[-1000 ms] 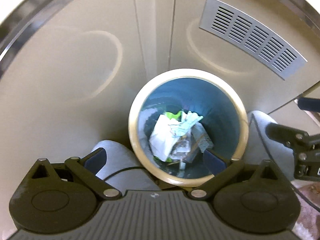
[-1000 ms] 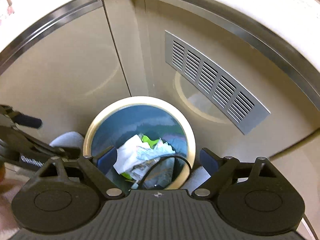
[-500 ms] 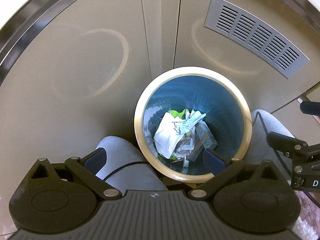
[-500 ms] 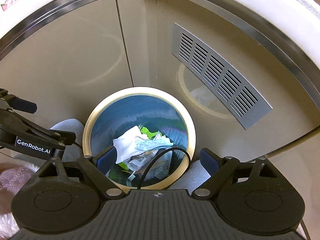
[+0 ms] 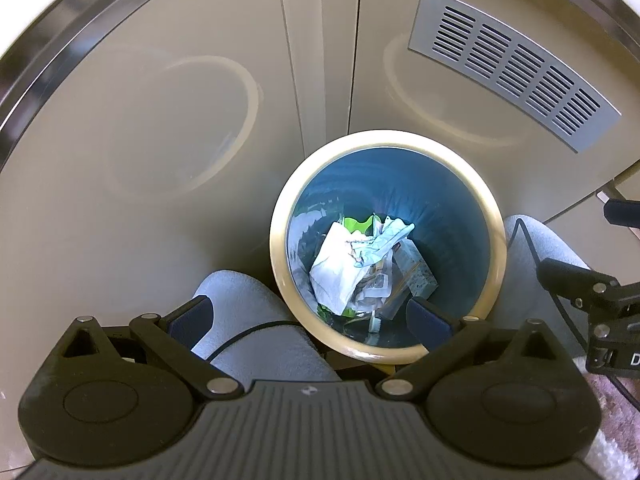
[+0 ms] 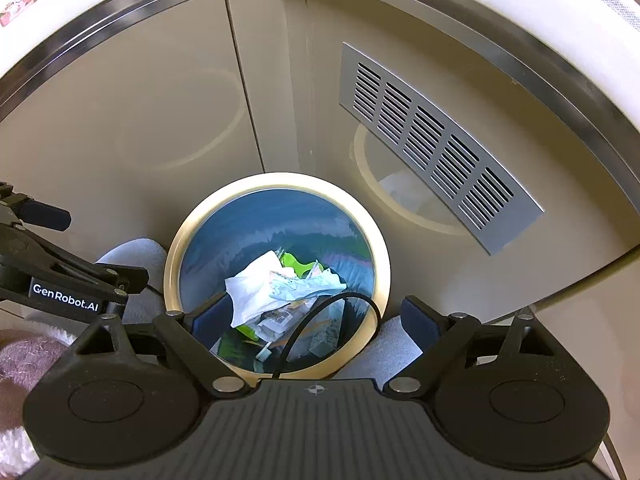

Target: Collect trash

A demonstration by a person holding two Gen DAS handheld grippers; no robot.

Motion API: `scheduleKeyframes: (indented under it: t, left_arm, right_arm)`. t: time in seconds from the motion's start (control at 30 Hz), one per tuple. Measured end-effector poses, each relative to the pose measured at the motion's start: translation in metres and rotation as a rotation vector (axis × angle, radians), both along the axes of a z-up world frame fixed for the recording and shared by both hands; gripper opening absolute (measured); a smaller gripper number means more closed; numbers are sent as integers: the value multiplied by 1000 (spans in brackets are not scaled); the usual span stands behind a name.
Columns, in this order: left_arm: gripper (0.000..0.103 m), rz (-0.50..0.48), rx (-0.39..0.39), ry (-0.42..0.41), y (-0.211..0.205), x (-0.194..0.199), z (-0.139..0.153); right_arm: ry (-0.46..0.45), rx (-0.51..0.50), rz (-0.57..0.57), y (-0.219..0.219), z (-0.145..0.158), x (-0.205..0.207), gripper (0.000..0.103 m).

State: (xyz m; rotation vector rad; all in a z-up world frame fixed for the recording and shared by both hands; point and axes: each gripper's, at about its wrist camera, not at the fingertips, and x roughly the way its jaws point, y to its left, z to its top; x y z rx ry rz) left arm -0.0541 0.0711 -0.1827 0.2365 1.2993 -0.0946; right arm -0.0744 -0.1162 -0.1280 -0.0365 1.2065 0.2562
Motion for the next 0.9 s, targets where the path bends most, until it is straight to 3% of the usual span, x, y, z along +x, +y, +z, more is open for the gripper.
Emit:
scheduleKeyframes:
  t: [0.9]
  left_arm:
    - [103, -3, 7, 6, 0, 2, -2]
  right_arm:
    - [9, -2, -5, 0, -2, 1, 92]
